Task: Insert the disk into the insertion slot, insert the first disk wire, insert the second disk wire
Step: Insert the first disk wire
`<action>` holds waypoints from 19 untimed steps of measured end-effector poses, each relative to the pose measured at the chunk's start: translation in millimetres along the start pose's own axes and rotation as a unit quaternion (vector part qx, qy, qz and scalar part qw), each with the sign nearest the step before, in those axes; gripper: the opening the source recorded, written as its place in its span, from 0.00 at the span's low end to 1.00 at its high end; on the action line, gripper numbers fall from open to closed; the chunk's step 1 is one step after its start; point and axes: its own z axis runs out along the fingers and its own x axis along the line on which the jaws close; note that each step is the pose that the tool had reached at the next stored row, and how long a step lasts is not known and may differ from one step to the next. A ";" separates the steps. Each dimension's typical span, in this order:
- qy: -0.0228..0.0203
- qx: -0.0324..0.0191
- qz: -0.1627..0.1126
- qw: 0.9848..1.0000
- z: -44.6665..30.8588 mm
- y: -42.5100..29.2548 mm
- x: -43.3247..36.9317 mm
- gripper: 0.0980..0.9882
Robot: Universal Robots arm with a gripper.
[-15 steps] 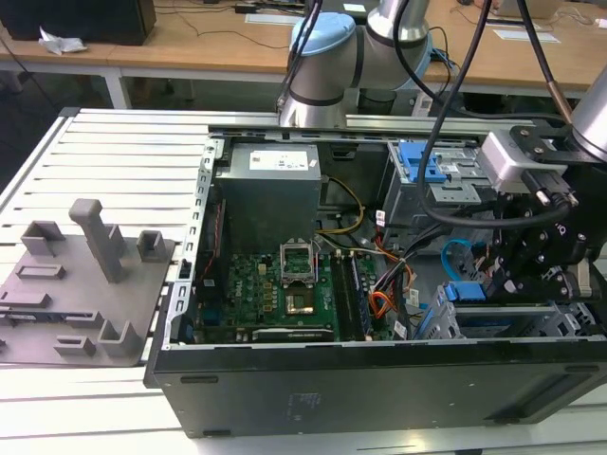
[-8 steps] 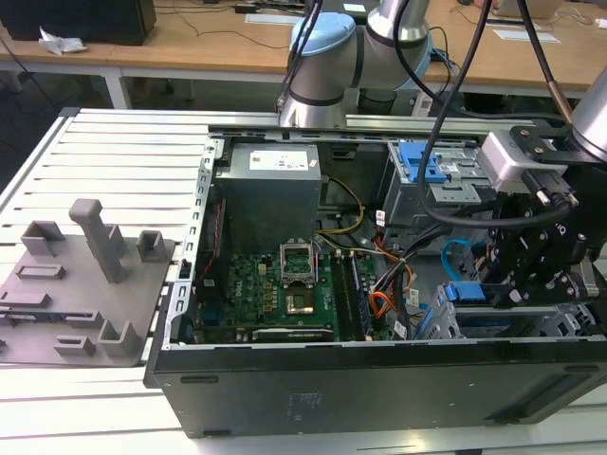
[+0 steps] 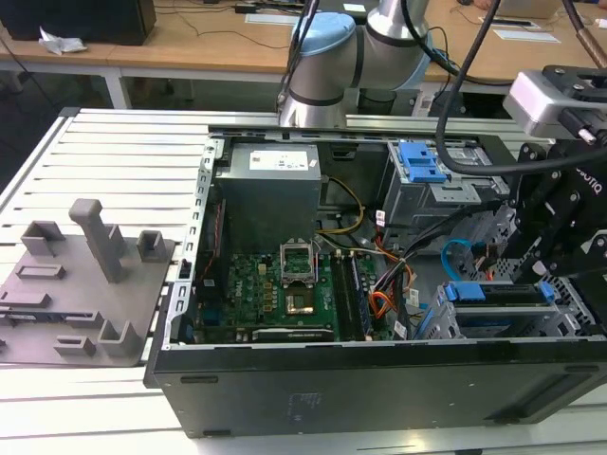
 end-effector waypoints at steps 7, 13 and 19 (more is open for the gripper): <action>0.000 0.000 0.000 1.000 -0.4 -4.7 -0.5 0.30; 0.000 -0.001 0.000 1.000 -1.4 -27.6 -6.4 0.30; 0.000 -0.001 0.001 1.000 -1.8 -37.9 -19.7 0.30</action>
